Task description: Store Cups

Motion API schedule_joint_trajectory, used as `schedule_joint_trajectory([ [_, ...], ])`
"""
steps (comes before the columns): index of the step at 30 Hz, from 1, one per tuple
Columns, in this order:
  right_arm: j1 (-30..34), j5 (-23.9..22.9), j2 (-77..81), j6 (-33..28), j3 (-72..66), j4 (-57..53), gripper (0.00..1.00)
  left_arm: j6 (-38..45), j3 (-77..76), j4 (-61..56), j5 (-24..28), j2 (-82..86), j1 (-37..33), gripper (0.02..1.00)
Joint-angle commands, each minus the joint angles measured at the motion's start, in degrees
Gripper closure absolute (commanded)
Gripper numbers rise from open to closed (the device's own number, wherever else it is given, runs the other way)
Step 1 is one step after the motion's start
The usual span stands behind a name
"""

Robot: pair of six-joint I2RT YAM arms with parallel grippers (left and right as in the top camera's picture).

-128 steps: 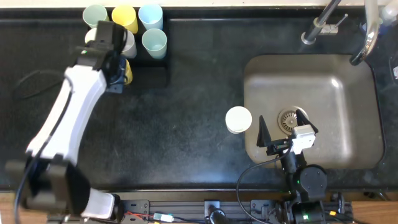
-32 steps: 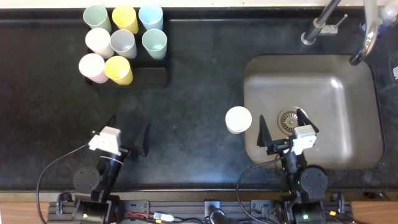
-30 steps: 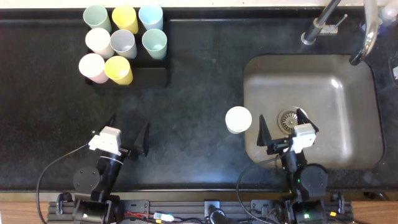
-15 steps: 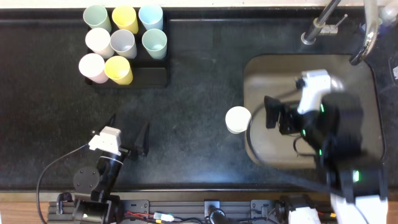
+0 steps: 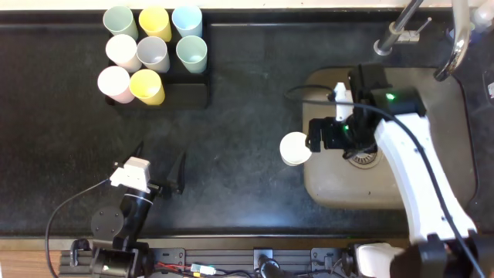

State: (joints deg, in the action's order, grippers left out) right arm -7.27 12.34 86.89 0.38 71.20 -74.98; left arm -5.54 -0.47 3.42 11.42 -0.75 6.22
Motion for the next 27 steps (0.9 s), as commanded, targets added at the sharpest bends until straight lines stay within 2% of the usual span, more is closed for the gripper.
schedule_joint_trajectory([
  [1,-0.3,0.2,3.4,0.3,1.3,1.8,0.007,1.1,0.0,0.1,1.0,0.6,-0.4,0.018],
  [7,-3.5,-2.0,8.0,0.5,1.3,4.1,0.073,1.1,0.0,0.1,1.0,0.6,-0.4,0.018],
  [10,-4.9,-3.0,9.2,0.5,1.3,4.4,0.180,1.1,0.0,0.1,1.0,0.6,-0.4,0.018],
  [13,-5.7,-3.2,9.4,0.5,1.3,4.9,0.354,1.1,0.0,0.1,1.0,0.6,-0.4,0.020],
  [15,-5.9,-3.2,9.4,0.5,1.3,5.1,0.549,1.1,0.0,0.1,1.0,0.6,-0.4,0.018],
  [18,-6.3,-3.1,9.3,0.4,1.3,5.2,0.761,1.1,0.0,0.1,1.0,0.6,-0.4,0.018],
  [20,-7.0,-3.1,9.1,0.2,1.3,5.3,0.958,1.1,0.0,0.1,1.0,0.6,-0.4,0.018],
  [27,-9.7,-2.6,4.1,0.4,4.4,6.6,0.956,1.1,0.0,0.1,1.0,0.6,-0.4,0.018],
])
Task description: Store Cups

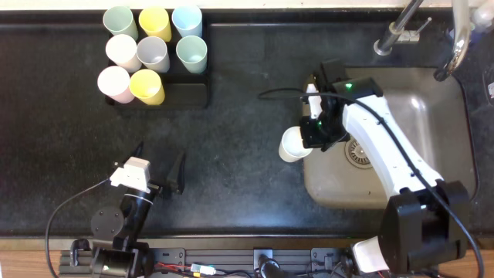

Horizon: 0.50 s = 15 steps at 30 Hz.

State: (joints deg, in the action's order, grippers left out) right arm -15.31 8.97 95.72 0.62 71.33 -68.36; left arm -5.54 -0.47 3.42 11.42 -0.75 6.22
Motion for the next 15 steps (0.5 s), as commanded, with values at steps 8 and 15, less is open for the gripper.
schedule_joint_trajectory([
  [8,-8.5,-0.8,-4.0,5.9,28.9,-2.1,0.956,1.1,0.0,0.1,1.0,0.6,-0.4,0.018],
  [15,-19.7,-7.3,7.3,9.7,49.1,-2.4,0.958,1.1,0.0,0.1,1.0,0.6,-0.4,0.018],
])
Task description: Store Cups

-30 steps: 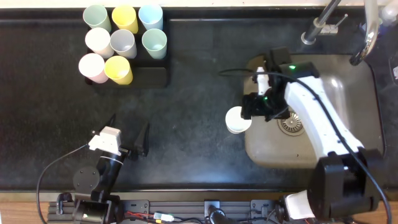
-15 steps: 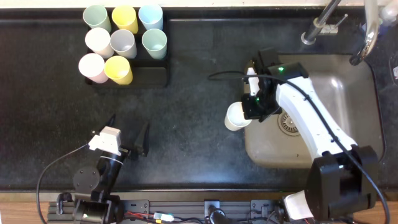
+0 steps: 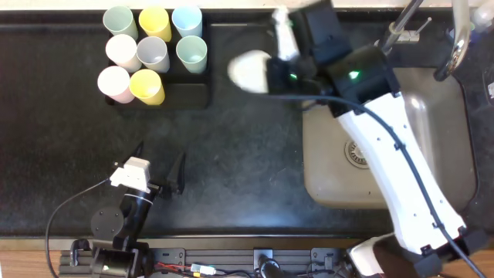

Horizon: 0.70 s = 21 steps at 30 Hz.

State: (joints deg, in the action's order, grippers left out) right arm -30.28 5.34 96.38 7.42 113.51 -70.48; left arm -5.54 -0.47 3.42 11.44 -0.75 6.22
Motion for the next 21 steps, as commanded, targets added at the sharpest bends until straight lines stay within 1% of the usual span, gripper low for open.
schedule_joint_trajectory([
  [1,-5.7,-3.6,8.5,2.9,8.8,-0.4,0.958,1.1,0.0,0.1,1.0,0.6,-0.4,0.018],
  [6,-8.1,-3.5,16.0,3.5,11.9,-0.6,0.958,1.1,0.0,0.1,1.0,0.6,-0.4,0.018],
  [13,-8.5,-3.5,22.5,4.5,11.9,0.5,0.958,1.1,0.0,0.1,1.0,0.6,-0.4,0.018],
  [21,-8.7,-3.5,26.5,4.6,11.9,3.3,0.958,1.1,0.0,0.1,1.0,0.6,-0.4,0.018],
])
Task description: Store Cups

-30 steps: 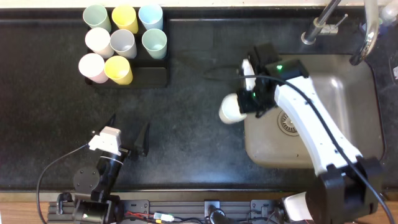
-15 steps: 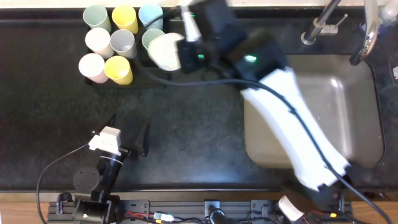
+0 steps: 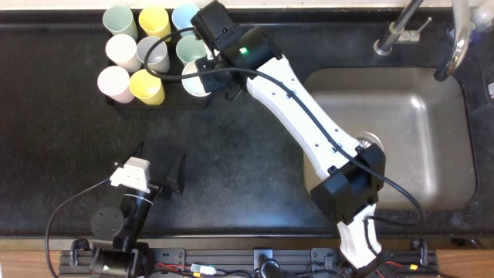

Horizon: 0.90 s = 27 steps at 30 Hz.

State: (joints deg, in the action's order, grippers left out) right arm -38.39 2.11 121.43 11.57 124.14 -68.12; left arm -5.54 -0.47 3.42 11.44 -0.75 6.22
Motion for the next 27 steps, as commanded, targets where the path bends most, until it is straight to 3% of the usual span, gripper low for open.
schedule_joint_trajectory([
  [1,-0.7,-0.2,1.7,0.5,1.3,1.3,0.958,1.1,0.0,0.1,1.0,0.6,-0.4,0.018],
  [27,-1.8,-0.1,9.9,3.9,1.3,6.3,0.956,1.1,0.0,0.1,1.0,0.6,-0.4,0.018],
])
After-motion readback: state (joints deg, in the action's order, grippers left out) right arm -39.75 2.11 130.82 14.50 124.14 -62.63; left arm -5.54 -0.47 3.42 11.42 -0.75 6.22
